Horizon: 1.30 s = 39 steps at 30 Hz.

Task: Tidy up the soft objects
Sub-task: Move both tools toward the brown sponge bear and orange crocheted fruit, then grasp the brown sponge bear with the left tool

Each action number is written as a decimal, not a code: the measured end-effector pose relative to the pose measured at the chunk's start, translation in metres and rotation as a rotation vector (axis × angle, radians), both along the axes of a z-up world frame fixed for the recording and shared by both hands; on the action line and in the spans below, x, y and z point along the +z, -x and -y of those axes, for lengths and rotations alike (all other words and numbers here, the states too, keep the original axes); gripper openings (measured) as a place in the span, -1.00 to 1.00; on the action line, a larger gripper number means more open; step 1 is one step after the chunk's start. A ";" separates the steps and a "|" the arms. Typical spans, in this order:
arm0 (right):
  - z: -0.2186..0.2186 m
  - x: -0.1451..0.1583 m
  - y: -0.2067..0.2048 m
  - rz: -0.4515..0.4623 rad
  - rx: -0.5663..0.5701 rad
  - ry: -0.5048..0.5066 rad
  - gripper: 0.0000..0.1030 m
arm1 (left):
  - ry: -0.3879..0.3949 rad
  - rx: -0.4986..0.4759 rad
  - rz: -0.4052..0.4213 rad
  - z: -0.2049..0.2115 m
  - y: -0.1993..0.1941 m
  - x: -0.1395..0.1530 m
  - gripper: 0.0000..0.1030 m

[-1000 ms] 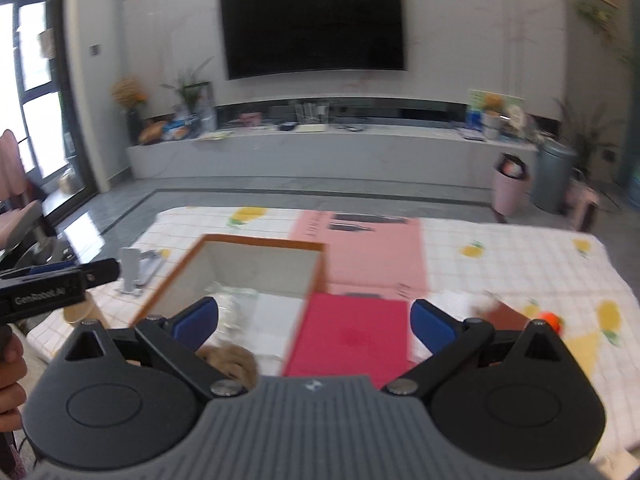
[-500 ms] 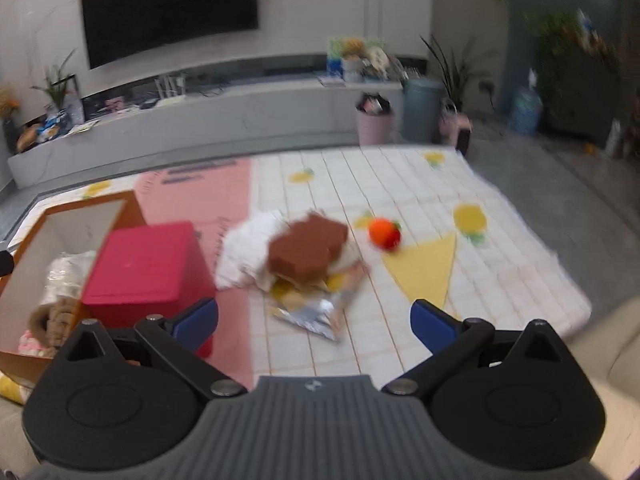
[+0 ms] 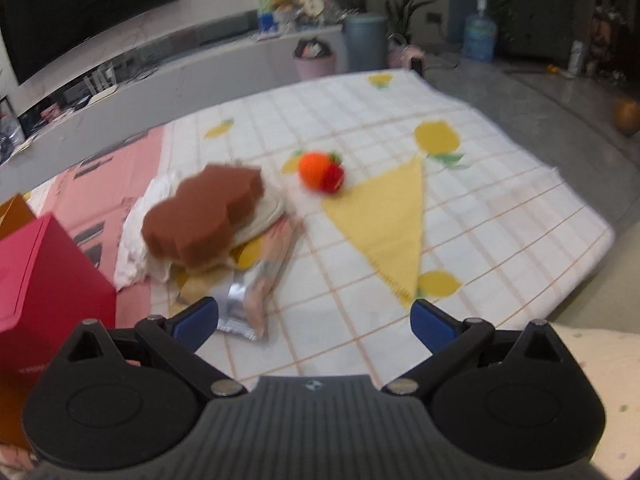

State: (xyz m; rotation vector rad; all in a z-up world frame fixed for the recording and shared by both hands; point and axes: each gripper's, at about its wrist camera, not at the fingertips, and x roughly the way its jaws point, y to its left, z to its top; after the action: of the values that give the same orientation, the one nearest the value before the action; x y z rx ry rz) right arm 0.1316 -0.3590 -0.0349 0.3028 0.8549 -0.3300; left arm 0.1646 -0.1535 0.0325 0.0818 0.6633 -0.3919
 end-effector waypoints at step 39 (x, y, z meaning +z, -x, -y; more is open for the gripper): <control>0.028 -0.015 0.006 -0.060 -0.098 -0.108 0.94 | -0.291 -0.169 -0.004 0.113 -0.059 -0.074 -0.39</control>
State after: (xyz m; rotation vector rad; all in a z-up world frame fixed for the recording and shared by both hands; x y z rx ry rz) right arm 0.1254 -0.3874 -0.0497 0.4378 0.9203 -0.3863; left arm 0.2238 -0.2661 -0.0419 0.4158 0.7167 -0.4558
